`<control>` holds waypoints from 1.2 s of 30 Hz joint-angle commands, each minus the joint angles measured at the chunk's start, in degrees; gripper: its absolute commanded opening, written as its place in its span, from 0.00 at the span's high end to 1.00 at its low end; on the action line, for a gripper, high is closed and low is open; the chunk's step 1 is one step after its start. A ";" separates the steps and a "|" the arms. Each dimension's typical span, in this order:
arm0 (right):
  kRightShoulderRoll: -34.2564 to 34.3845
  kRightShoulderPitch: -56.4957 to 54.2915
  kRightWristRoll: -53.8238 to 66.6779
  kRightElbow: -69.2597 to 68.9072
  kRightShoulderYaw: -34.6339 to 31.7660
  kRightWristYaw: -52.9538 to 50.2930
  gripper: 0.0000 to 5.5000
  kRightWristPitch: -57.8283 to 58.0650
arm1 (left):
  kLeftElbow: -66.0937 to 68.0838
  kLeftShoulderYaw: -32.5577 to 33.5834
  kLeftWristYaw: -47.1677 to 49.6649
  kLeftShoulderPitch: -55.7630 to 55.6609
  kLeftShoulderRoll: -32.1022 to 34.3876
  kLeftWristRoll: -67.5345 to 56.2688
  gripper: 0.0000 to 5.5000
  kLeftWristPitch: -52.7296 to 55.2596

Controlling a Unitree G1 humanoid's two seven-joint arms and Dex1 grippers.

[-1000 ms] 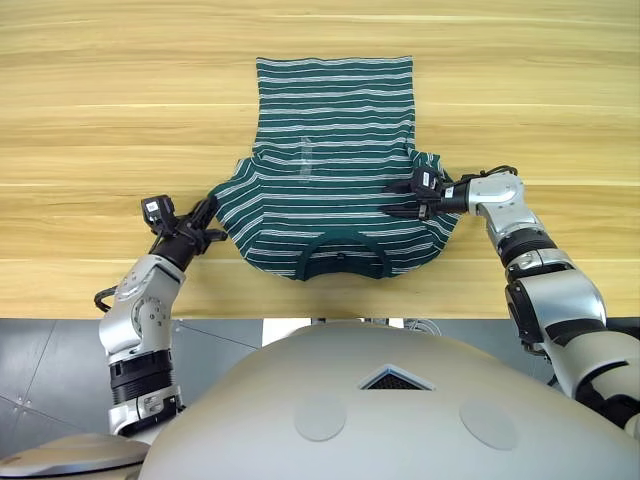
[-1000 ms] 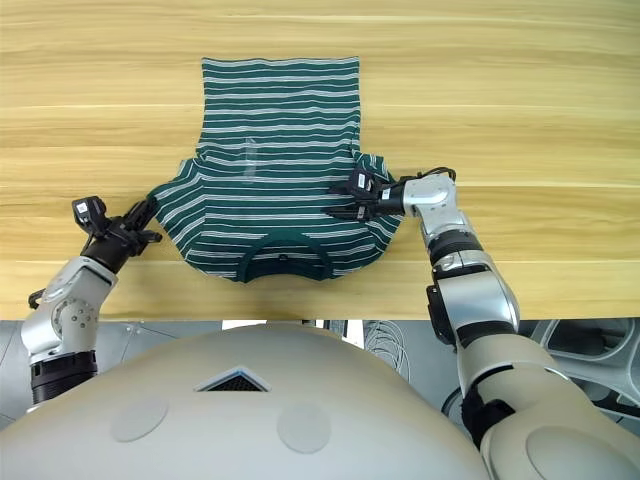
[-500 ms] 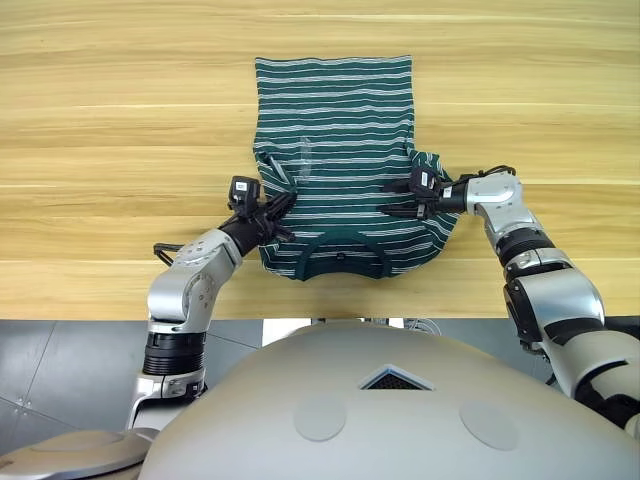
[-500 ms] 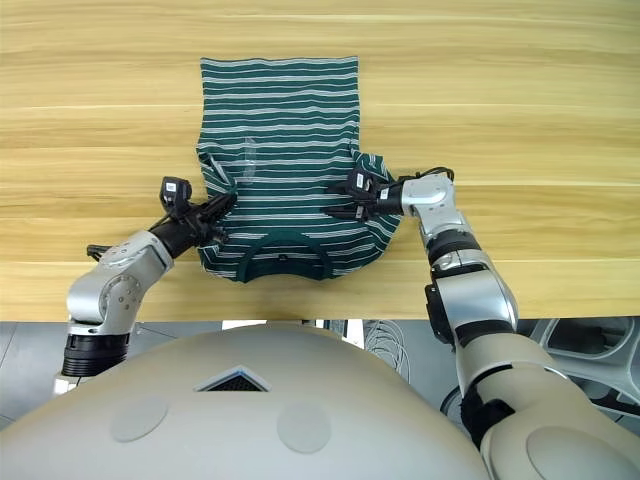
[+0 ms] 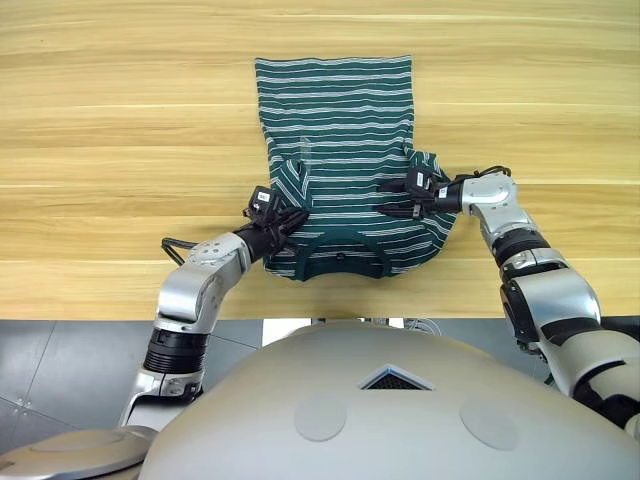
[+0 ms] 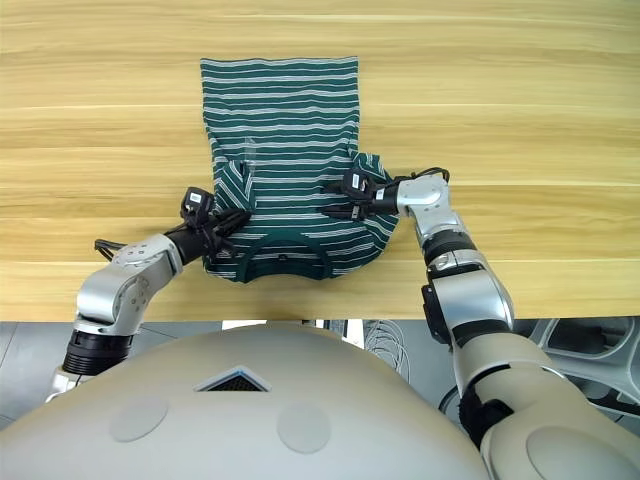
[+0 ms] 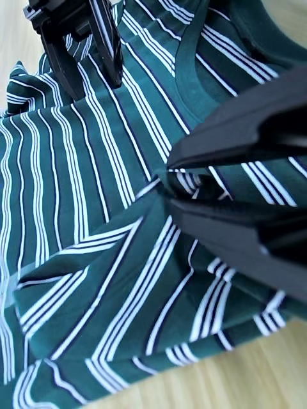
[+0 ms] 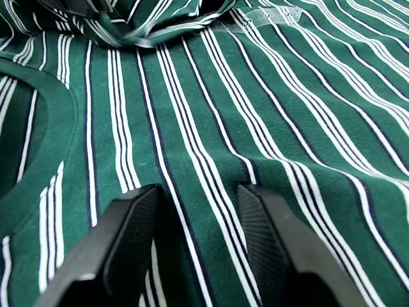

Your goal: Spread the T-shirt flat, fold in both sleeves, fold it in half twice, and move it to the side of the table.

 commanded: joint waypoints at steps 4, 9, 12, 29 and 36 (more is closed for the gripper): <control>0.52 -0.90 0.16 1.03 -1.29 -1.08 0.59 -1.50 | -10.80 2.69 -0.18 1.65 3.60 -1.25 0.67 3.16; 0.95 -0.68 12.74 -2.03 -10.28 9.85 0.59 -5.57 | -7.34 7.50 -4.19 -9.15 6.62 -0.42 0.60 -4.19; 0.14 0.27 25.11 -7.04 -17.41 22.22 0.59 -0.02 | 8.96 4.52 -10.51 -21.25 6.47 4.31 0.60 -16.23; -11.99 29.99 21.69 -29.05 -24.24 -8.47 0.28 34.31 | 88.04 -4.65 -13.92 -50.63 -5.05 25.97 0.59 -57.75; -9.99 26.44 25.32 -34.05 -22.38 -9.56 0.28 49.40 | 89.28 -1.94 -15.78 -50.65 -5.87 26.40 0.59 -58.88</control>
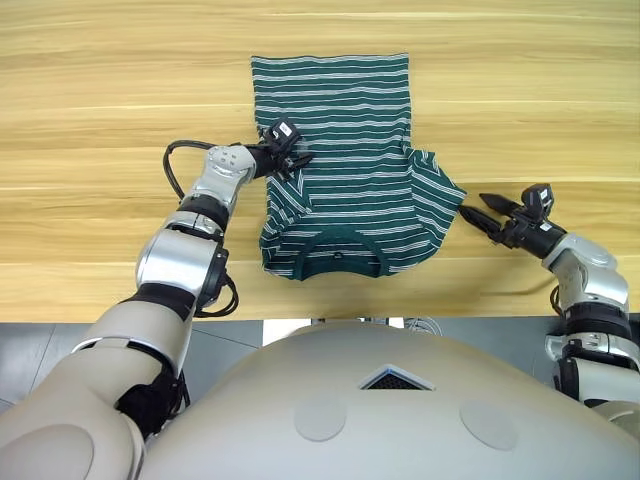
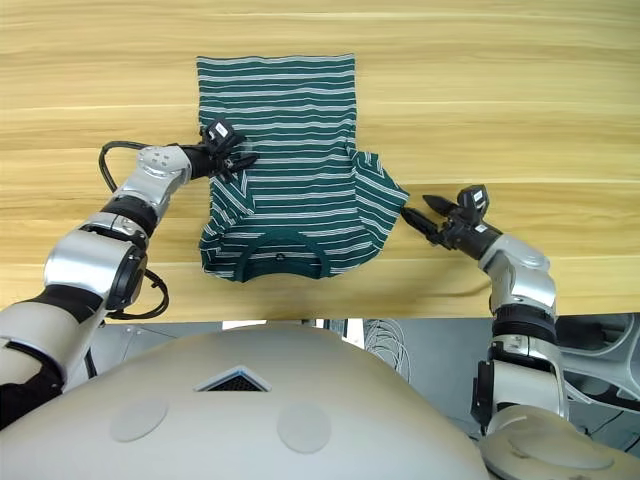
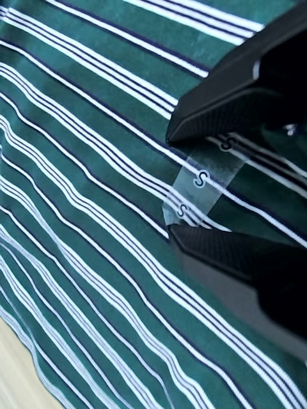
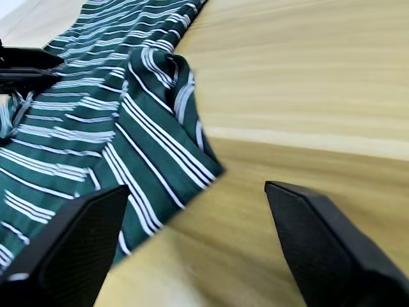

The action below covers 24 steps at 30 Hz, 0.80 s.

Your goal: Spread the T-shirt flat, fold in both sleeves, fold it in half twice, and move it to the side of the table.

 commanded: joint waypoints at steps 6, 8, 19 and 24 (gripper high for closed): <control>2.39 -0.27 2.41 -4.65 3.22 -1.11 0.35 12.92 | 0.52 2.65 -2.30 -0.72 -0.93 1.22 0.59 -0.51; 2.71 -0.19 2.30 -5.21 3.61 -1.56 0.41 13.10 | 0.41 2.98 -2.67 -0.69 -0.97 1.39 0.59 -0.57; 3.40 -2.27 1.56 -3.28 2.60 -5.16 0.82 8.86 | 0.17 4.15 -4.31 -0.28 -1.18 1.84 0.59 -0.66; 3.29 -1.42 1.29 -5.75 3.00 -4.64 1.00 6.40 | 0.26 4.23 -4.74 -0.14 -1.52 2.04 0.59 -0.54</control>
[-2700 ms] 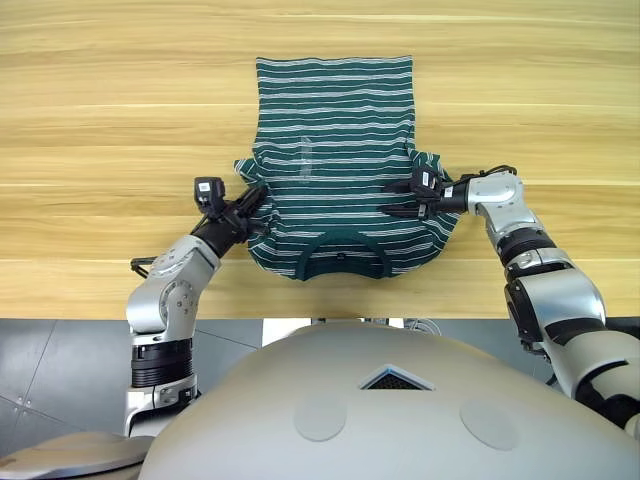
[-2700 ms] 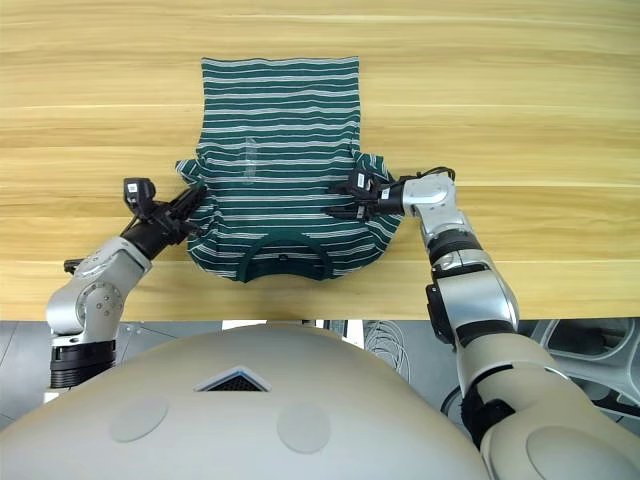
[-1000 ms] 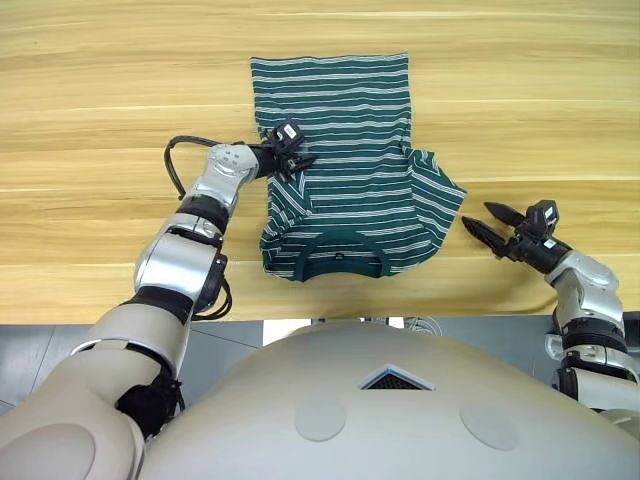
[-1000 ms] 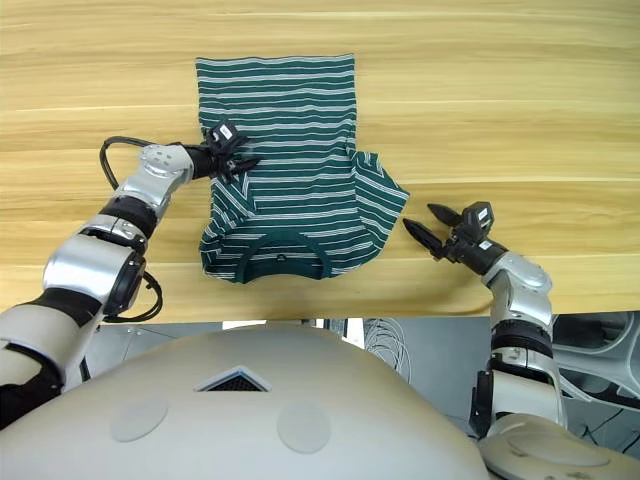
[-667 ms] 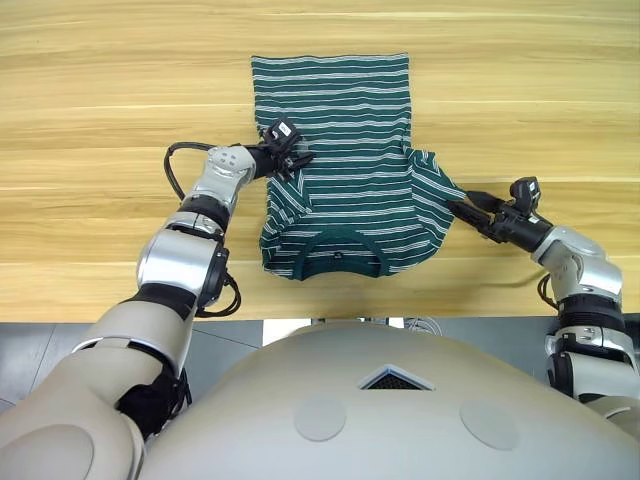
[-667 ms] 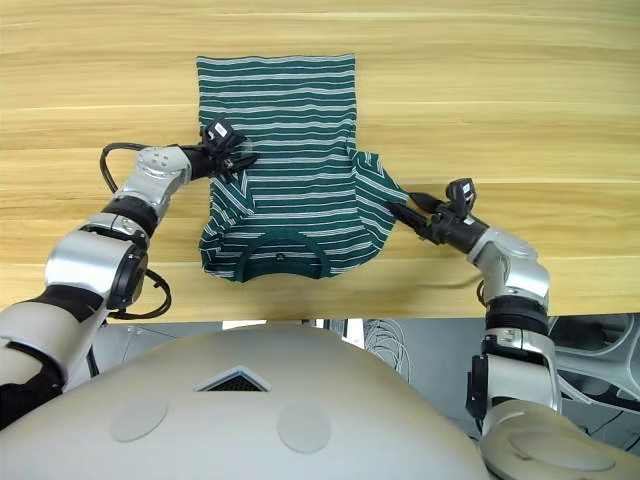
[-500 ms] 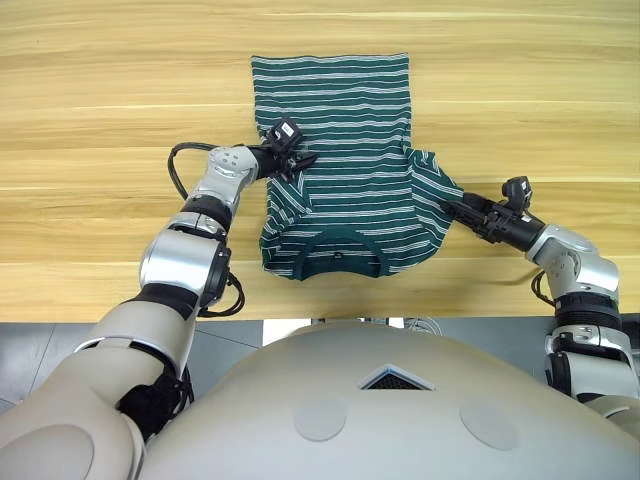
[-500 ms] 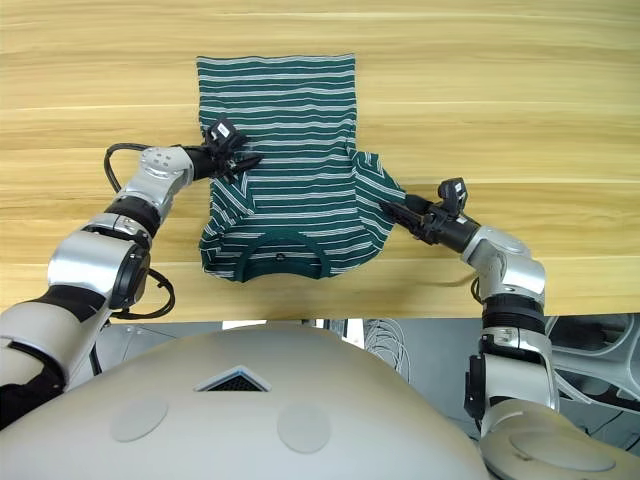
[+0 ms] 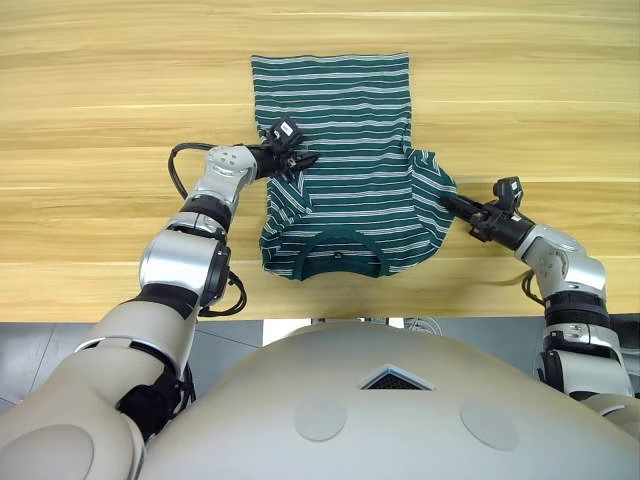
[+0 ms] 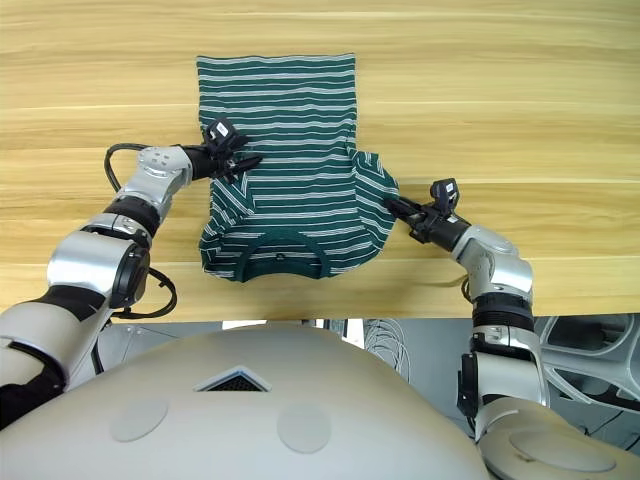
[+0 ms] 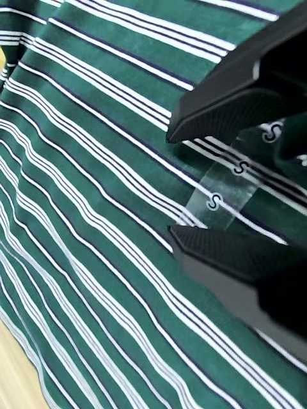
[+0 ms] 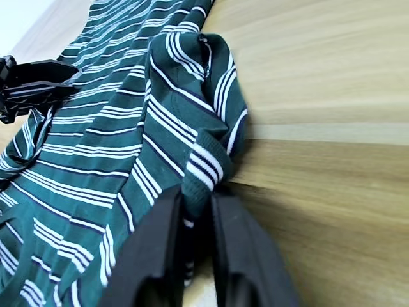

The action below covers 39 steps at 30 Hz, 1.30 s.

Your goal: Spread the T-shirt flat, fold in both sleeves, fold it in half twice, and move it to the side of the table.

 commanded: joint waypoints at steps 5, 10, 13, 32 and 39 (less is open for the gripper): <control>-0.10 2.50 -2.77 -8.46 2.29 0.03 1.00 -4.77 | 0.06 0.04 -0.99 -0.05 -0.63 1.04 0.59 -0.14; -1.18 5.23 -8.10 -18.50 7.65 -2.01 1.00 -6.89 | 0.23 -0.06 -1.19 -0.12 -1.24 1.19 0.59 0.13; -2.09 5.53 -12.84 -23.27 12.46 -3.28 1.00 -6.71 | 0.29 -0.22 -0.98 -0.17 -1.87 1.35 0.59 0.23; -0.19 3.93 -11.44 -35.36 19.06 -5.80 0.95 5.43 | 0.77 -0.24 -0.12 0.10 -3.79 3.05 0.59 0.34; -2.02 4.70 -10.51 -36.85 21.51 -4.54 0.71 7.24 | 0.80 -0.27 -0.21 0.06 -3.81 3.13 0.59 0.37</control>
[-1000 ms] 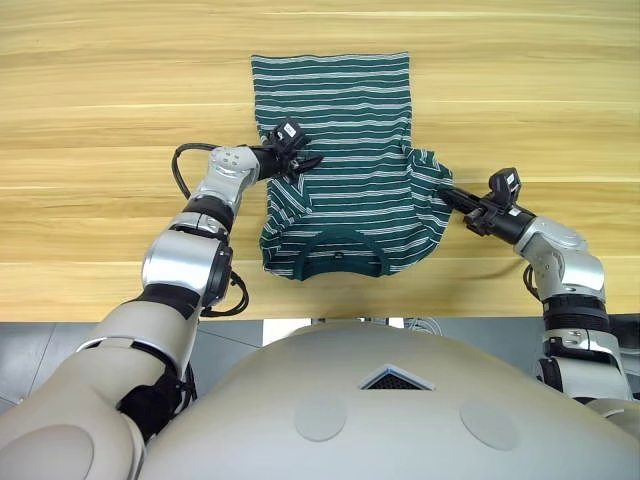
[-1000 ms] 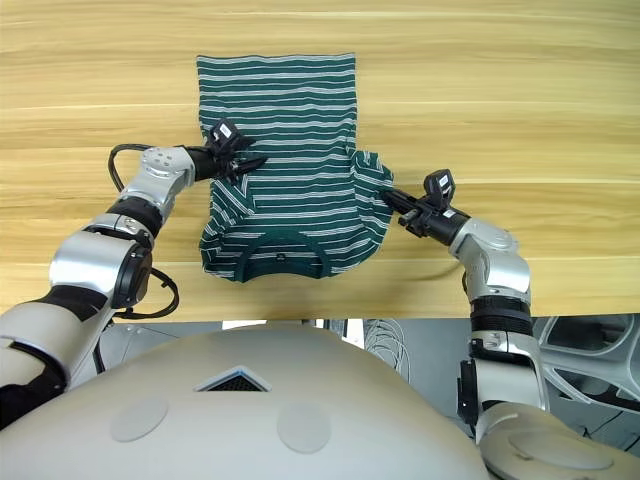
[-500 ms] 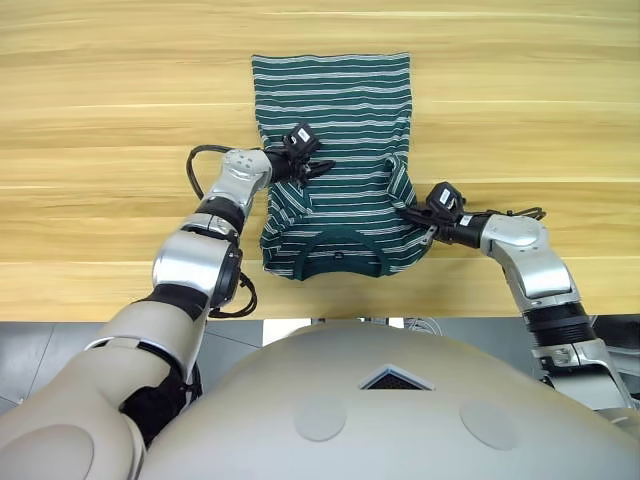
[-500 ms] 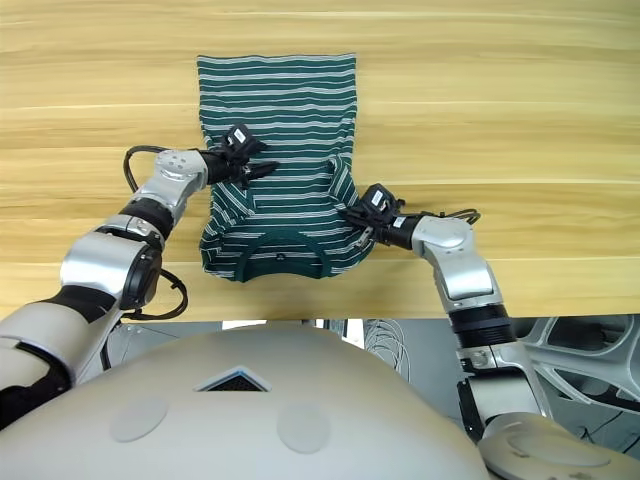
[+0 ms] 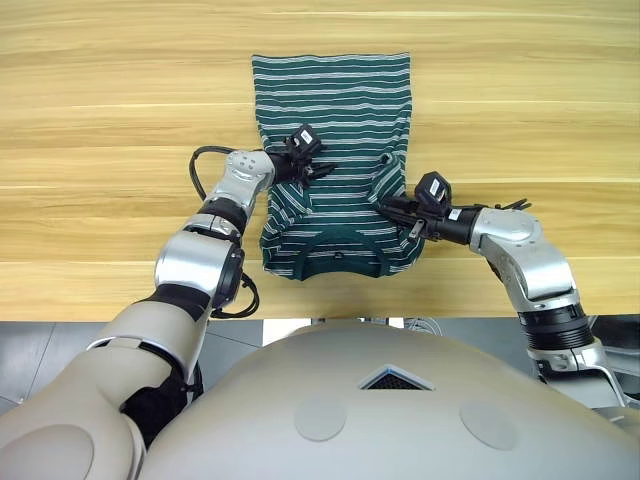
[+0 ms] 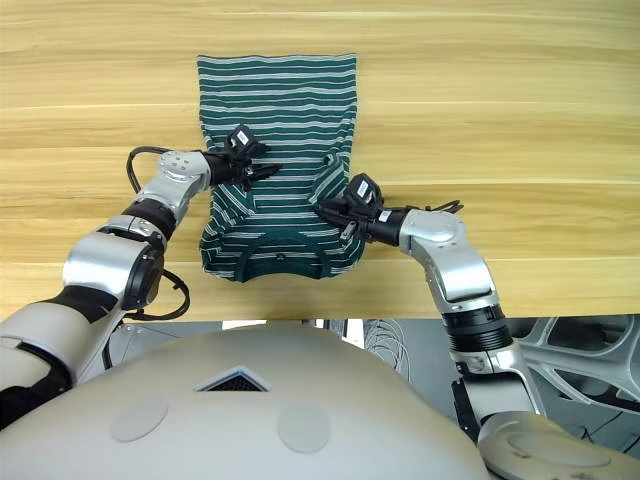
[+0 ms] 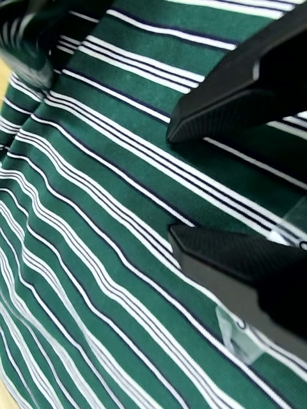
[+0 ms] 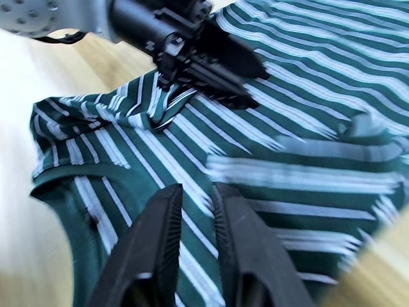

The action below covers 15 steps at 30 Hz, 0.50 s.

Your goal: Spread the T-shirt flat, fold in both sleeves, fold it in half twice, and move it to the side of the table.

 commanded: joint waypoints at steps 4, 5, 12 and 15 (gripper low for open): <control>-0.79 -1.82 -2.11 4.53 2.68 -0.83 0.71 -0.15 | 0.25 -0.07 -0.06 0.00 0.23 0.88 0.59 0.17; -0.80 -2.00 -2.32 5.00 2.82 -0.91 0.71 -0.50 | 0.24 -0.05 -0.06 0.00 0.26 0.87 0.59 0.14; -4.04 -3.81 -0.43 8.35 -2.68 4.48 0.71 -10.61 | -5.27 6.70 -8.86 -0.62 1.46 -7.94 0.59 -3.59; -6.79 -3.85 2.95 14.29 -8.06 14.05 0.71 -26.73 | -16.84 15.42 -18.61 -1.12 2.01 -22.06 0.59 -2.02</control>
